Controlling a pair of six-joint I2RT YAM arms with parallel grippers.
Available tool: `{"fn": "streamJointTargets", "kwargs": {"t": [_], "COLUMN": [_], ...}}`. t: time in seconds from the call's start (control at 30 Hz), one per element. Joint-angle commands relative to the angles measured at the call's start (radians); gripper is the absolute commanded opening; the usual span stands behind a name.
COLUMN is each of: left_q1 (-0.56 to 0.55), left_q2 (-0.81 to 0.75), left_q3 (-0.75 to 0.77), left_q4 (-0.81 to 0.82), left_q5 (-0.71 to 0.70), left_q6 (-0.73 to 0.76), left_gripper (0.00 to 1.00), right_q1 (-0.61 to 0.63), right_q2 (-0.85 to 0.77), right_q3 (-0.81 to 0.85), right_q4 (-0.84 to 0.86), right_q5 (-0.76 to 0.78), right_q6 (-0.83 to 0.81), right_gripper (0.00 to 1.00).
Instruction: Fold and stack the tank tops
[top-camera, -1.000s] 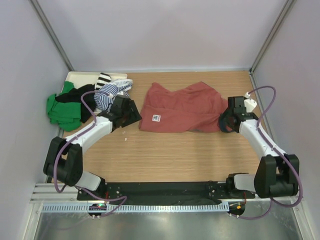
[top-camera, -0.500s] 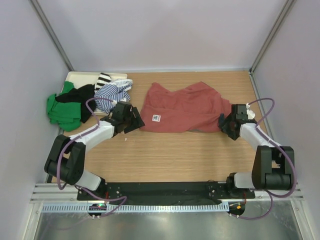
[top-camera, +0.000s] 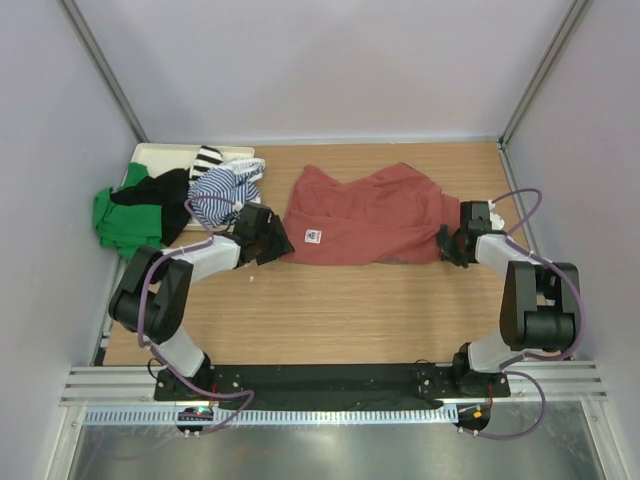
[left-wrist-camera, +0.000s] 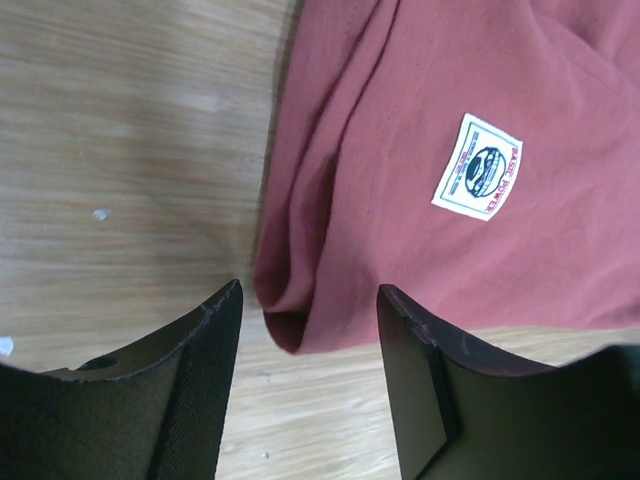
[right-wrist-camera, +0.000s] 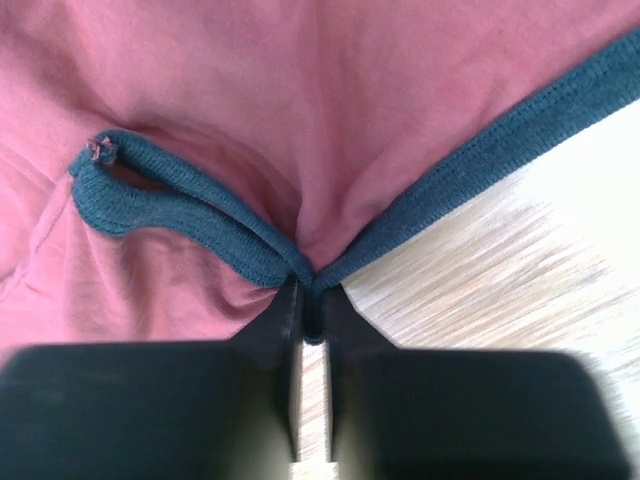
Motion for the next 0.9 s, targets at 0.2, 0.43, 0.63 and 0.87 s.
{"fn": "streamJointTargets", "kwargs": {"t": [0.2, 0.43, 0.63, 0.87], "left_q1": [-0.003, -0.001, -0.003, -0.099], "left_q2": [0.072, -0.125, -0.294, -0.383], "left_q3": [0.05, -0.034, -0.116, -0.186], "left_q4": [0.012, -0.092, -0.149, -0.206], "left_q5": [-0.064, -0.094, -0.07, -0.059], "left_q6": [-0.012, -0.008, -0.006, -0.014], "left_gripper": [0.0, 0.0, 0.0, 0.21], "right_q1": [-0.005, -0.005, -0.005, -0.005], "right_q2": [-0.004, -0.161, -0.302, -0.381], "right_q3": [0.05, 0.055, -0.002, 0.0], "right_q4": [-0.079, -0.375, -0.497, -0.54], "right_q5": [0.098, 0.286, 0.295, 0.274], "right_q6": [-0.012, 0.059, 0.113, 0.172], "right_gripper": [0.01, 0.01, 0.01, 0.28]}}
